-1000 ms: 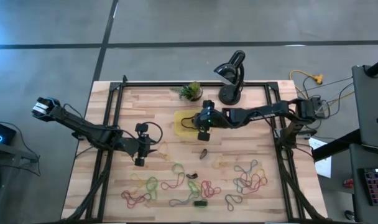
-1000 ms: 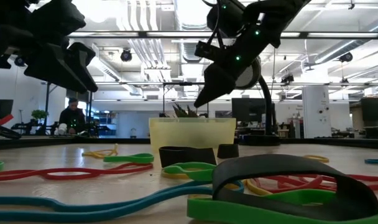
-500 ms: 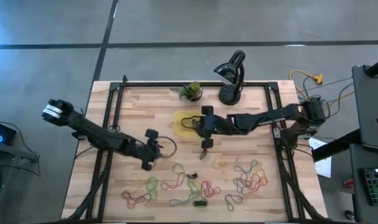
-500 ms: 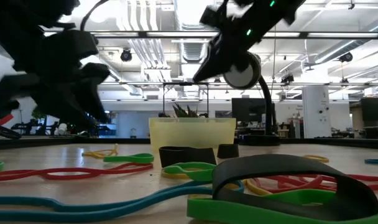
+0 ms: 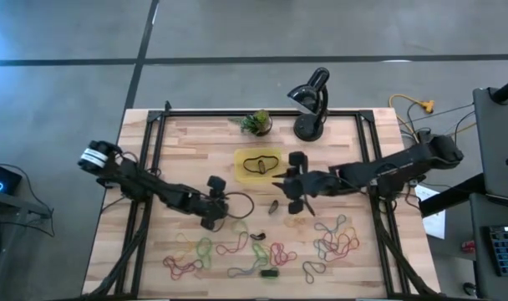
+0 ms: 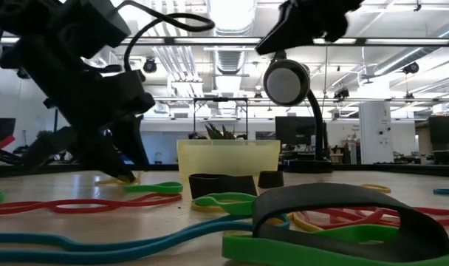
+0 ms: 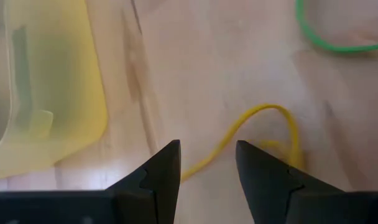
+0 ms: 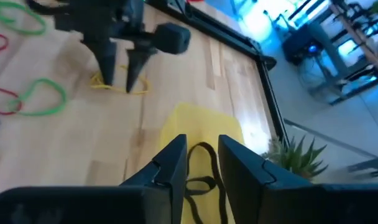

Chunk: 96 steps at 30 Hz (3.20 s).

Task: Pick and place rubber bands into bin
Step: Put the yellow rubber band in the yellow bin

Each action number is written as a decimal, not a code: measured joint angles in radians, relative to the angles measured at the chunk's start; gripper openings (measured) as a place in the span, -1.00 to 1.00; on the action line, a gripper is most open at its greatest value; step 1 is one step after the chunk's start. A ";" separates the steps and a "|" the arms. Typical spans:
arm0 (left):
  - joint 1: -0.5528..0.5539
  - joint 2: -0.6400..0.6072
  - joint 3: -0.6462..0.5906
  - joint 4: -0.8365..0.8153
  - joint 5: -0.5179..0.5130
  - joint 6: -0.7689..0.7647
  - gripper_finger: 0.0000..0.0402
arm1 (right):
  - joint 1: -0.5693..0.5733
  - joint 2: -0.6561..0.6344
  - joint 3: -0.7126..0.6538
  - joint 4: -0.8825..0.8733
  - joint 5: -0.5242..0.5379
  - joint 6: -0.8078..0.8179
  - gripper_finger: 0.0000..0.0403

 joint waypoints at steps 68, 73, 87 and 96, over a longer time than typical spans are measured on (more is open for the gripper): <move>0.480 0.068 0.141 0.526 0.166 0.290 -1.00 | 0.060 -0.046 -0.034 -0.066 0.079 0.080 -0.72; 0.485 0.090 0.230 0.355 0.191 0.265 -0.95 | 0.060 -0.046 -0.034 -0.067 0.079 0.081 -0.72; 0.486 0.058 0.239 0.242 0.208 0.222 -0.45 | 0.059 -0.047 -0.146 -0.092 0.005 0.254 -0.72; 0.516 0.021 0.307 0.006 0.227 0.169 -0.38 | 0.058 -0.047 -0.174 -0.080 -0.003 0.298 -0.72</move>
